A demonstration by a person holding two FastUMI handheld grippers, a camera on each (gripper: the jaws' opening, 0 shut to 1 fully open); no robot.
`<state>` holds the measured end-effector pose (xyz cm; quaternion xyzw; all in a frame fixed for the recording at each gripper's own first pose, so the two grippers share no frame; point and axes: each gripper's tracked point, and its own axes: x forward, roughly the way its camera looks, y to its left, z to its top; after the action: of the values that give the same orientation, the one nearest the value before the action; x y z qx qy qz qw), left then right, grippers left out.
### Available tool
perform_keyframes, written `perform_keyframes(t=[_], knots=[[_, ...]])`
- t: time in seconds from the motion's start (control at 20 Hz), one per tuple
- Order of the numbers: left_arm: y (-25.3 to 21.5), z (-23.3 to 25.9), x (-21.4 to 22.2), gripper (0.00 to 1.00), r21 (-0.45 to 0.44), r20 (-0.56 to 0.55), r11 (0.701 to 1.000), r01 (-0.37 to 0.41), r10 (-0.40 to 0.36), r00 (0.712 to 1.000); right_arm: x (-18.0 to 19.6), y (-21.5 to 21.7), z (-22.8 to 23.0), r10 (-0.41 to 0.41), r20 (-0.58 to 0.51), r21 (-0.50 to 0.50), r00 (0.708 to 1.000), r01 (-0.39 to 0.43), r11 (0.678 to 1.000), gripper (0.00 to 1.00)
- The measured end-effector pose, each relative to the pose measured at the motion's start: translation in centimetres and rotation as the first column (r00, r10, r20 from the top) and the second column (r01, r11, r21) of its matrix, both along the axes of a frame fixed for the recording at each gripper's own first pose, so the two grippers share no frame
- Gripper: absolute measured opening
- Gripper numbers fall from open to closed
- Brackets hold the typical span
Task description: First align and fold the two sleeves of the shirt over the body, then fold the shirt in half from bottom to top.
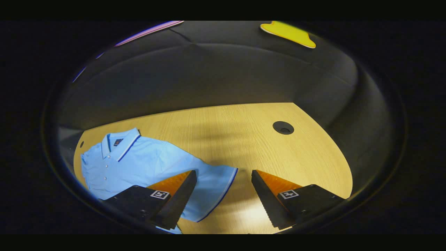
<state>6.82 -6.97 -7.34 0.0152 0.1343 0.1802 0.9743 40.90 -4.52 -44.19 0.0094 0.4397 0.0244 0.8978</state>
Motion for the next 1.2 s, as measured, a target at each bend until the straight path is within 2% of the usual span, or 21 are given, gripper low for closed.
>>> perform_keyframes(t=[0.05, 0.1, 0.3, 0.4, 0.45, 0.5, 0.6, 0.65, 0.75, 0.8, 0.85, 1.0, 1.1, 1.15, 1.2], knots=[[-0.2, 0.0, 0.1, 0.96, -0.004, 0.006, 1.000, 0.000, 0.000, 1.000, -0.2, 0.2, -0.4, 0.007, -0.014, 0.007, 1.000, -0.007, 1.000, 1.00], [-0.4, 0.1, 0.3, 0.96, -0.006, 0.009, 1.000, -0.001, 0.001, 1.000, -0.5, 0.3, -1.0, 0.012, -0.034, 0.005, 0.999, -0.012, 1.000, 0.98], [-0.6, -0.2, 0.7, 0.96, -0.030, 0.021, 1.000, 0.006, -0.006, 1.000, 0.0, 0.8, -0.9, 0.023, -0.008, 0.000, 1.000, -0.023, 1.000, 0.97], [-0.6, -0.6, 0.7, 0.96, -0.041, 0.022, 0.999, 0.013, -0.012, 1.000, 0.1, 1.3, -0.9, 0.032, -0.002, 0.004, 0.999, -0.032, 0.999, 0.88], [-0.6, -0.8, 0.6, 0.96, -0.046, 0.020, 0.999, 0.018, -0.017, 1.000, 0.3, 1.5, -0.7, 0.040, 0.007, 0.003, 0.999, -0.040, 0.999, 0.77], [-0.5, -1.0, 0.5, 0.96, -0.048, 0.019, 0.999, 0.024, -0.023, 1.000, 0.2, 1.9, -1.0, 0.047, 0.004, 0.004, 0.999, -0.047, 0.999, 0.73], [-0.1, -1.4, 0.4, 0.96, -0.052, 0.015, 0.998, 0.038, -0.037, 0.999, 0.0, 2.7, -0.7, 0.050, 0.006, 0.012, 0.999, -0.051, 0.999, 0.54], [0.0, -1.9, 0.4, 0.96, -0.057, 0.007, 0.997, 0.042, -0.042, 0.999, 0.2, 2.9, -0.7, 0.046, 0.010, 0.005, 0.999, -0.046, 0.999, 0.25], [1.1, -2.7, 0.4, 0.96, -0.071, -0.006, 0.996, 0.047, -0.047, 0.999, 0.2, 3.5, -0.8, 0.042, 0.016, -0.003, 0.999, -0.042, 0.999, 0.14], [1.6, -2.9, 0.3, 0.96, -0.082, -0.011, 0.996, 0.046, -0.047, 0.999, 0.1, 3.7, -0.7, 0.030, 0.005, 0.001, 1.000, -0.030, 1.000, 0.13], [2.0, -3.1, 0.2, 0.96, -0.090, -0.011, 0.995, 0.044, -0.045, 0.999, 0.2, 4.0, -0.8, 0.018, 0.001, 0.019, 1.000, -0.018, 1.000, 0.08], [3.2, -3.5, 0.0, 0.96, -0.103, -0.010, 0.994, 0.040, -0.041, 0.999, 0.1, 3.9, -0.8, -0.032, -0.021, 0.055, 0.999, 0.034, 0.998, 0.05], [3.9, -3.9, -0.2, 0.96, -0.104, -0.018, 0.994, 0.037, -0.039, 0.999, -0.2, 3.5, -0.5, -0.020, -0.017, 0.031, 1.000, 0.020, 0.999, 0.05], [4.3, -4.1, -0.2, 0.97, -0.105, -0.022, 0.994, 0.036, -0.038, 0.999, -0.2, 3.5, 0.2, -0.010, 0.000, 0.018, 1.000, 0.010, 1.000, 0.00], [4.5, -4.2, -0.3, 0.97, -0.107, -0.022, 0.994, 0.038, -0.040, 0.999, -0.1, 3.5, 1.0, -0.002, 0.020, 0.011, 1.000, 0.002, 1.000, 0.05]])
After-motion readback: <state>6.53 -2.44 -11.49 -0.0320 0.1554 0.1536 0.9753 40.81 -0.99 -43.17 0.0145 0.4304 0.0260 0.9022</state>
